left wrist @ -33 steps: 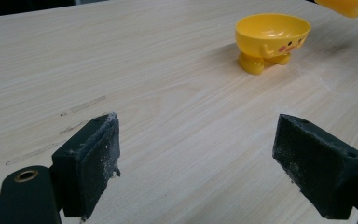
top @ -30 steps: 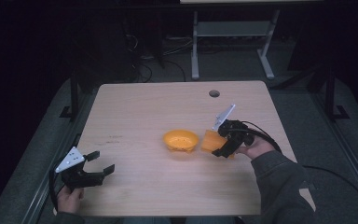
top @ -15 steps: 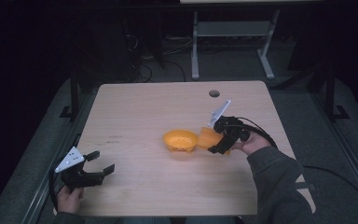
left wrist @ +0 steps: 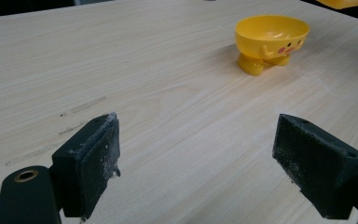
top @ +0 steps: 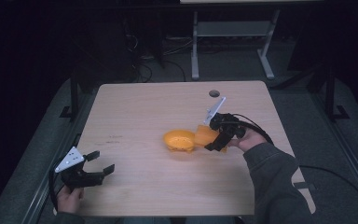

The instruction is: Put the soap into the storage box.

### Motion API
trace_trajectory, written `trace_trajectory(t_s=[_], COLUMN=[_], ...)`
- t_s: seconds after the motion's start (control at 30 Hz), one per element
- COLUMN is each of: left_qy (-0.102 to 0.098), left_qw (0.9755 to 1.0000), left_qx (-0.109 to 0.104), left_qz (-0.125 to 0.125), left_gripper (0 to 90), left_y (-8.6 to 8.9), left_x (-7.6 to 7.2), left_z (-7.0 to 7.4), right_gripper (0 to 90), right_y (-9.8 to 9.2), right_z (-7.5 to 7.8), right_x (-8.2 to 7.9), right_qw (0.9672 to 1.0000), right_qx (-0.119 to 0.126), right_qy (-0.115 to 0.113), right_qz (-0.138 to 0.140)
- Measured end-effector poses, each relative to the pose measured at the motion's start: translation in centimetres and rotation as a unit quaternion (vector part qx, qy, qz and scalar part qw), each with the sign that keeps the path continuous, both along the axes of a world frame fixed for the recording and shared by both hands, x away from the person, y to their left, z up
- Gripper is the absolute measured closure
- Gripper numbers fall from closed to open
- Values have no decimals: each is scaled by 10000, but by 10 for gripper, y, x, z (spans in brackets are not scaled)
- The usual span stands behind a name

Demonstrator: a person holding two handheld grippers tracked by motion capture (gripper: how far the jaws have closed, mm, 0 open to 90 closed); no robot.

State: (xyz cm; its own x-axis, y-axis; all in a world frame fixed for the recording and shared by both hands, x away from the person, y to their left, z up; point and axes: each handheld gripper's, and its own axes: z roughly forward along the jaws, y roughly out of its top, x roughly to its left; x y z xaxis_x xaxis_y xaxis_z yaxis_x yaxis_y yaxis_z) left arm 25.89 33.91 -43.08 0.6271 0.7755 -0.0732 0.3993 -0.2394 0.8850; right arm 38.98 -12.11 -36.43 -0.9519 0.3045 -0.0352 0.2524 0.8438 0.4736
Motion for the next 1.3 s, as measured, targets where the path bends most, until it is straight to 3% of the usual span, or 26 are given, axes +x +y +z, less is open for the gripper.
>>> trace_trajectory(t_s=[1.3], left_qy=[2], left_qw=[10000], left_qx=[-31], left_qz=[14], left_gripper=[143], left_y=[0], left_x=[1], left_z=[0], right_gripper=[207], right_y=[44], right_z=[9], right_x=[26], right_qw=[9992], right_qx=[-11], right_qy=[12], right_qz=[394])
